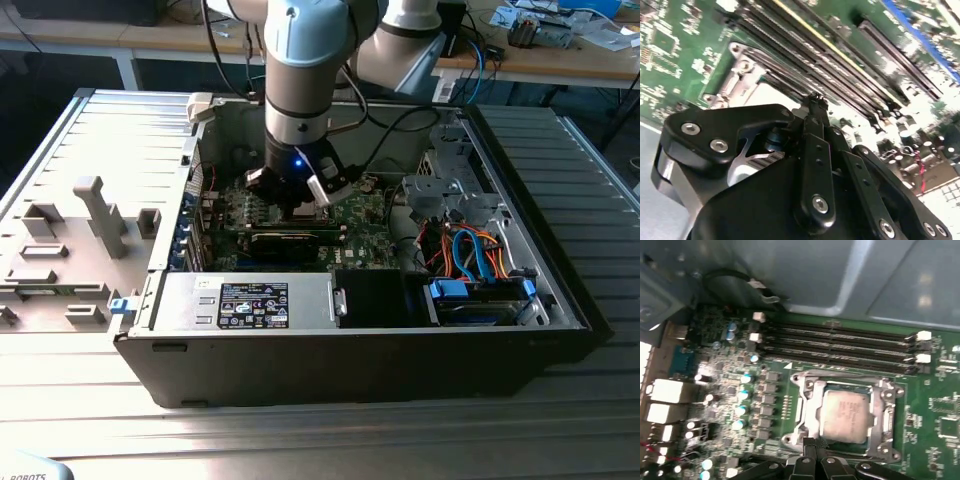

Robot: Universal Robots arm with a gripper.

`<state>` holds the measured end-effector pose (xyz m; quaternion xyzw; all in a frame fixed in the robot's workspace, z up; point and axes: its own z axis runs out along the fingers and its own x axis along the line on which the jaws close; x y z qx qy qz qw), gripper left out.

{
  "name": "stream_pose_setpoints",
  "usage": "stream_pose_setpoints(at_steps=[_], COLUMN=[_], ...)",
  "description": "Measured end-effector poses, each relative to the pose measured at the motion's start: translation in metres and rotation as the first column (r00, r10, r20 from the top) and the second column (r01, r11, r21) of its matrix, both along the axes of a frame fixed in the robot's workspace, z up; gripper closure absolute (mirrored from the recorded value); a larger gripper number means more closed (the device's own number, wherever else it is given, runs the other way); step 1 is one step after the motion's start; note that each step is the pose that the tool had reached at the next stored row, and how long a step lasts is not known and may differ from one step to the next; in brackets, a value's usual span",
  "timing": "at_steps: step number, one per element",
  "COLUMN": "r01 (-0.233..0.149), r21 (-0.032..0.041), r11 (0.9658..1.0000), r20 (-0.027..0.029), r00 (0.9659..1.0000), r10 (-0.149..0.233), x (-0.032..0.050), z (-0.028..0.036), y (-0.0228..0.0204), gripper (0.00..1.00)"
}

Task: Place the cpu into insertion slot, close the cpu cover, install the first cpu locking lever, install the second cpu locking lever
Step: 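Install the second cpu locking lever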

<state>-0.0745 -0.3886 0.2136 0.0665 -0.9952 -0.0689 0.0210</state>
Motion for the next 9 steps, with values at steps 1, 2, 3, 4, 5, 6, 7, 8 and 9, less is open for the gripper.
stream_pose_setpoints(at_steps=[1, 2, 3, 4, 5, 6, 7, 8, 9], r01=[0.000, 0.000, 0.000, 0.000, 0.000, 0.000, 0.000, 0.000, 0.000], r21=[-0.0002, 0.0000, 0.0000, -0.0004, -0.0020, -0.0045, -0.0090, -0.0135, -0.0145], r11=[1.0000, 1.0000, 1.0000, 1.0000, 1.0000, 1.0000, 1.0000, 0.9999, 0.9999], r20=[-0.0031, -0.0064, -0.0094, -0.0101, -0.0103, -0.0103, -0.0103, -0.0102, -0.0102], r00=[1.0000, 1.0000, 1.0000, 0.9999, 0.9999, 0.9999, 0.9999, 0.9999, 0.9999], r10=[0.000, 0.000, 0.000, 0.000, 0.000, 0.000, 0.000, 0.000, 0.000], x=[0.0053, 0.0093, 0.0140, 0.0163, 0.0173, 0.0178, 0.0179, 0.0179, 0.0180], z=[0.0001, 0.0000, 0.0000, 0.0000, 0.0002, 0.0013, 0.0043, 0.0120, 0.0161], y=[0.0032, 0.0067, 0.0104, 0.0127, 0.0149, 0.0167, 0.0177, 0.0186, 0.0187], gripper=[0.89, 0.89, 0.89, 0.89, 0.89, 0.89, 0.89, 0.89, 0.89])
